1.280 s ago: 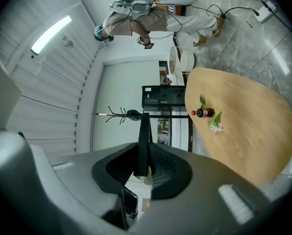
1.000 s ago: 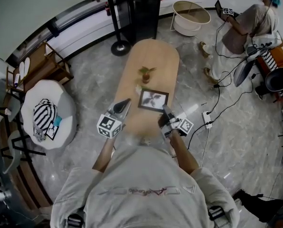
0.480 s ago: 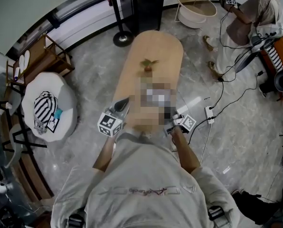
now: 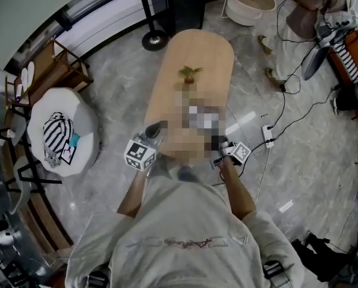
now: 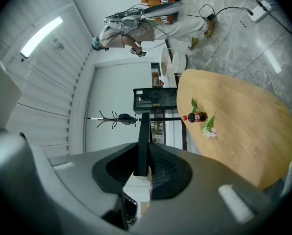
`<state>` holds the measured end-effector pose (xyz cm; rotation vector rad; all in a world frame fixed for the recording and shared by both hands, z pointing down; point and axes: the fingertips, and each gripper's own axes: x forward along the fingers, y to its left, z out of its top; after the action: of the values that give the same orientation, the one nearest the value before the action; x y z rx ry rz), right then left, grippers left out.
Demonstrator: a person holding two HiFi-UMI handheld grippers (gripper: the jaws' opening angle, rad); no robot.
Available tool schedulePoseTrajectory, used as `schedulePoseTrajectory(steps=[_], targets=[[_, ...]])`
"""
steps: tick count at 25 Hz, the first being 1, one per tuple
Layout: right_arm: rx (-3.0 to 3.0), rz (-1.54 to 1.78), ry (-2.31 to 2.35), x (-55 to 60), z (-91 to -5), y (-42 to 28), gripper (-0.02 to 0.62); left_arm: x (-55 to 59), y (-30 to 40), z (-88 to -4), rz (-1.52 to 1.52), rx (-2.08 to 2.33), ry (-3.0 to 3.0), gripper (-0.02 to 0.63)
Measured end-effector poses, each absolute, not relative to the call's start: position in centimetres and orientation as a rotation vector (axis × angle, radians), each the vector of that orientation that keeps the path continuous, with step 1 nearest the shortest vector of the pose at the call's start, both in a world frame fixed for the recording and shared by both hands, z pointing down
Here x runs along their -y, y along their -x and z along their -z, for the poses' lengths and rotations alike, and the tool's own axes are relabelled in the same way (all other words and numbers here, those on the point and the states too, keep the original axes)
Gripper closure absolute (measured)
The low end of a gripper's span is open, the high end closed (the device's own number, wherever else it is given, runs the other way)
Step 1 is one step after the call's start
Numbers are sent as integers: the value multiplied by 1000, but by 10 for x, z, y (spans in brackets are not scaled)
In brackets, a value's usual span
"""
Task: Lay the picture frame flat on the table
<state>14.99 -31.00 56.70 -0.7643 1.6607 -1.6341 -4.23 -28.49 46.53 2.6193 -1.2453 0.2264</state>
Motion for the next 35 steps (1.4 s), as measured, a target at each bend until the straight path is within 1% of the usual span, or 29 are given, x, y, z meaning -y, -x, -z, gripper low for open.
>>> schedulePoseTrajectory(steps=[5,12,18,35], targets=[[-1645,1616,818,320,-571,-135,518,292,61,-474,-231,1187,-2611,604],[-1598,1596,863,326,-574,-103,518,307,111,-489,-248,1147,-2590,606],[-1581,1595,895,336,-591,-80,518,324,140,-510,-276,1117,-2568,606],[-1552,1676,912,338,-657,-63,518,327,134,-586,-367,1009,-2504,606]])
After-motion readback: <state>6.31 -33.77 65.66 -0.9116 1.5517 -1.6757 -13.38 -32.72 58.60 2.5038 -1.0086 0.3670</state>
